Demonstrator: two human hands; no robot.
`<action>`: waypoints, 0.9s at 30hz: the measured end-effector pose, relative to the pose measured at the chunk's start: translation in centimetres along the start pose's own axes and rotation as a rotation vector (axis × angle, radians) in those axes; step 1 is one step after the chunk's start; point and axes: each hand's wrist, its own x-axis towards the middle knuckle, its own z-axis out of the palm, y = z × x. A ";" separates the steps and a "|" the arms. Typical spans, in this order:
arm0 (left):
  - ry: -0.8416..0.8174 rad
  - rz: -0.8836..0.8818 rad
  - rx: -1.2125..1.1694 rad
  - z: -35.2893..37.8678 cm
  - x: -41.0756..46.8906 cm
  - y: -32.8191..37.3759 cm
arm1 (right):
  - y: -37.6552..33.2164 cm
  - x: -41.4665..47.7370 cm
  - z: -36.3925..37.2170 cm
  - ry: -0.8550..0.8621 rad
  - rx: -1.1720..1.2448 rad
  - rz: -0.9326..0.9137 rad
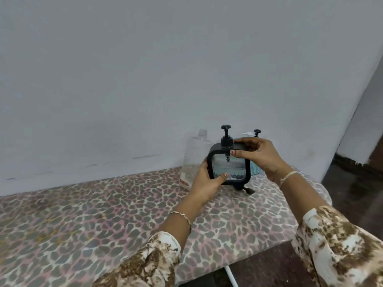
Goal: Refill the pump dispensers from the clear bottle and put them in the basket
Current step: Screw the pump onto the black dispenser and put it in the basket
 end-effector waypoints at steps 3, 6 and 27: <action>-0.013 0.022 -0.034 2.0 2.0 0.3 | 0.1 1.8 -1.6 0.105 -0.001 -0.009; 0.101 0.062 0.117 3.1 3.8 -0.1 | 0.4 3.3 -2.6 0.175 -0.002 -0.020; 0.351 -0.171 0.826 -2.7 11.0 -6.8 | 4.1 9.2 -0.7 0.616 0.030 0.019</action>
